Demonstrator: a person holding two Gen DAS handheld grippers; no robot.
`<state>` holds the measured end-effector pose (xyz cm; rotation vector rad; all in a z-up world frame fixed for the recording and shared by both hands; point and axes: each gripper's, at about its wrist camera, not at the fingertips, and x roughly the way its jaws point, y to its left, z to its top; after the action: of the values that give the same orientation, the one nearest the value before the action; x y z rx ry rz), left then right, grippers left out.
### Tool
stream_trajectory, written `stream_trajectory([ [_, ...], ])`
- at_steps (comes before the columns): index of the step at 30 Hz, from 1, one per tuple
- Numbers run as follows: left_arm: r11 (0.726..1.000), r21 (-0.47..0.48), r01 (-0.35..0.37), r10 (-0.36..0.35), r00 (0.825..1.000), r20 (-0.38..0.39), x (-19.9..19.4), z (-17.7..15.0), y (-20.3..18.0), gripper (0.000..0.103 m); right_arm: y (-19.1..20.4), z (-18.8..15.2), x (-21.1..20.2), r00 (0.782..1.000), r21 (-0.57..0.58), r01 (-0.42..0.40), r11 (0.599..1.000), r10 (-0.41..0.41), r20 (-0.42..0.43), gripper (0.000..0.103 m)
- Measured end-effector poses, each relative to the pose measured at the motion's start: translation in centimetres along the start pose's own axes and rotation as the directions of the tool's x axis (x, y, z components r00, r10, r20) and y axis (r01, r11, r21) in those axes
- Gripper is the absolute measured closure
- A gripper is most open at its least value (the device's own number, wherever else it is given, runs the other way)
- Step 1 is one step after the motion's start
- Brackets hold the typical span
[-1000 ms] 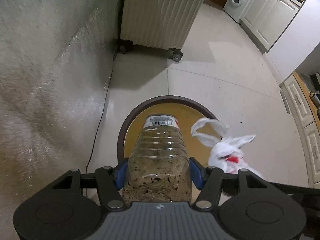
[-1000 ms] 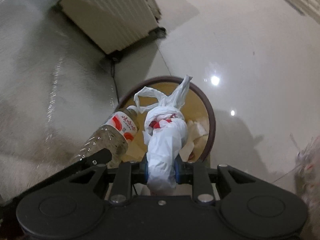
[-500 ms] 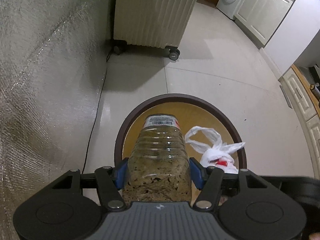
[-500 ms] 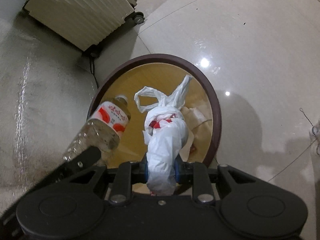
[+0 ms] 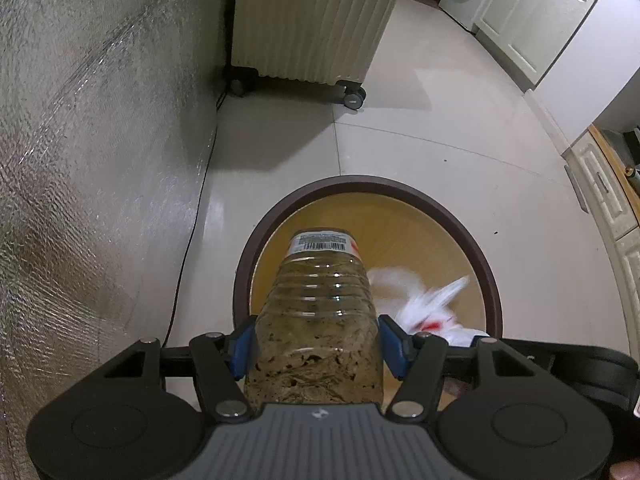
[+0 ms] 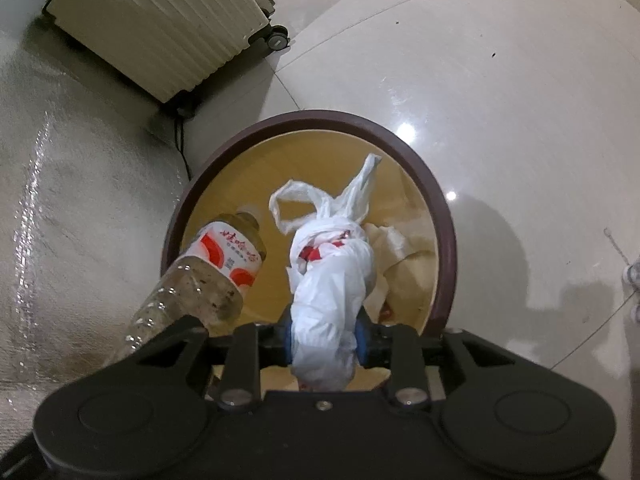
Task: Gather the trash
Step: 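Open the right tool dropping the white bag while the left tool drops the bottle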
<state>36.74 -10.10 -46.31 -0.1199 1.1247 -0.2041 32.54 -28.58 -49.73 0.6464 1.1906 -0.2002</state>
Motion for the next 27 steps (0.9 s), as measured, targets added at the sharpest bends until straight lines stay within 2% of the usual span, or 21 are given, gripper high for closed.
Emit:
stream_trajectory([
  [8,1.000,-0.003,0.009,-0.009,1.000,0.002,0.0,-0.1,0.2,0.041,-0.9,0.3,-0.4,1.000,0.045,0.016,0.999,-0.016,0.000,0.066],
  [17,1.000,-0.007,0.013,-0.013,1.000,0.006,0.0,-0.2,0.5,0.041,-1.3,0.2,-1.5,1.000,0.064,0.011,0.998,-0.012,0.021,0.057],
  [22,0.999,-0.007,0.037,-0.036,0.999,0.026,0.0,-0.1,0.4,0.039,-1.8,-0.1,-2.8,0.999,0.075,0.003,0.997,-0.007,0.043,0.054],
  [25,0.999,-0.003,0.042,-0.042,0.999,0.012,0.2,-0.2,0.3,0.037,-2.3,-0.2,-3.4,0.999,0.083,-0.001,0.997,-0.003,0.050,0.054],
  [27,0.999,0.001,0.034,-0.034,0.999,0.009,0.1,-0.2,0.2,0.026,-2.4,-0.3,-3.6,0.999,0.085,0.003,0.996,-0.007,0.050,0.054],
])
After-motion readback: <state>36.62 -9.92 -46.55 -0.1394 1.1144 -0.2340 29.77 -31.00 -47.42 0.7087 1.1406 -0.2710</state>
